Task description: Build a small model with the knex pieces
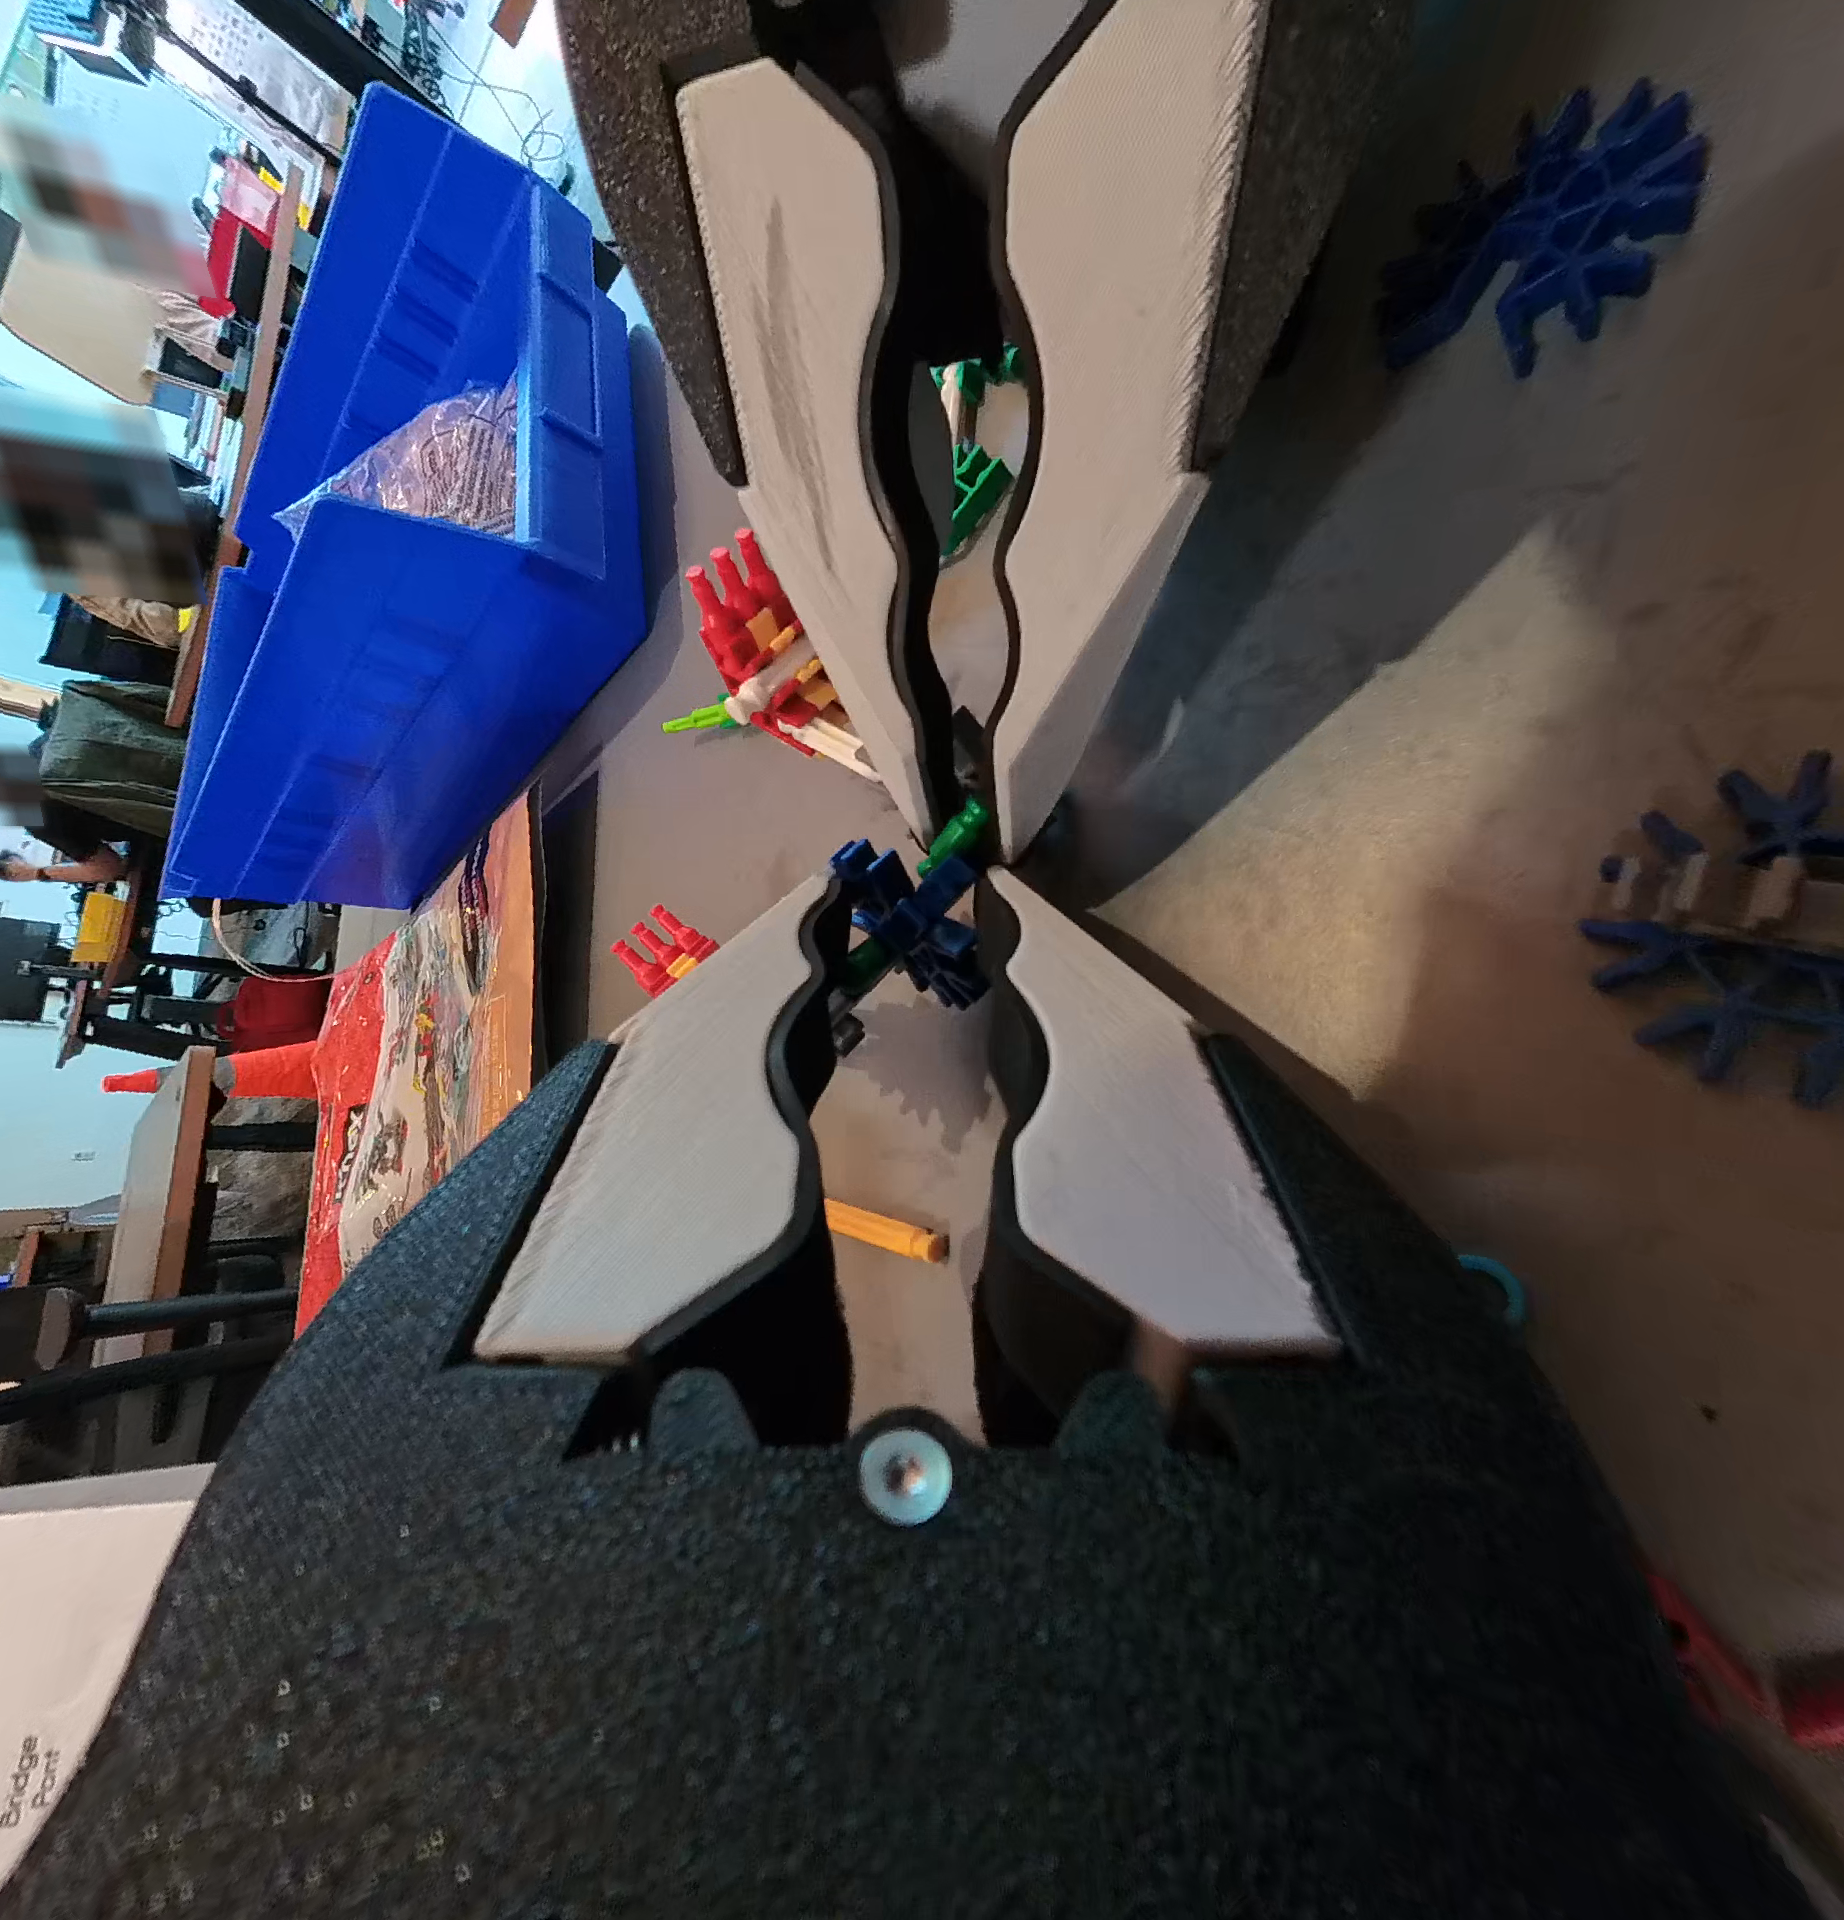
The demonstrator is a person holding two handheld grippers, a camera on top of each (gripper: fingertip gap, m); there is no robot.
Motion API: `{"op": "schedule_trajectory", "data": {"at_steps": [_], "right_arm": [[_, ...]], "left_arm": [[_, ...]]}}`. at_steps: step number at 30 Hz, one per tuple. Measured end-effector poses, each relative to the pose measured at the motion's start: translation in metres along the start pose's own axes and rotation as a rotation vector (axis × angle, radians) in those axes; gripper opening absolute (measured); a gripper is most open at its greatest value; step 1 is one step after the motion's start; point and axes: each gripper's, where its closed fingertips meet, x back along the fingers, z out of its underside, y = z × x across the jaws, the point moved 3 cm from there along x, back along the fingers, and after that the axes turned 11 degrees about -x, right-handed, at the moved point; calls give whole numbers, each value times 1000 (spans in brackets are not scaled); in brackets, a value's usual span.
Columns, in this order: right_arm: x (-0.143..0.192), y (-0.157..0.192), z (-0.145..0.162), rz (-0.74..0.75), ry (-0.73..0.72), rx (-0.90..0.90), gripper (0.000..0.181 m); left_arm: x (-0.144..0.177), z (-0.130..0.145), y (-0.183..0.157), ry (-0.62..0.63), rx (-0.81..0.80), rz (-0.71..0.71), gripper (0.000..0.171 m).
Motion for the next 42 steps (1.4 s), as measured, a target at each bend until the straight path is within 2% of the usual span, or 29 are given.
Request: {"op": "schedule_trajectory", "data": {"at_steps": [23,42], "right_arm": [[-1,-4,-2,168,14,148,11],[-3,-2,-1,134,19,150,9]], "left_arm": [[-3,4,5,7,58,-1,23],[-5,3,3,30,17,-21,22]]}}
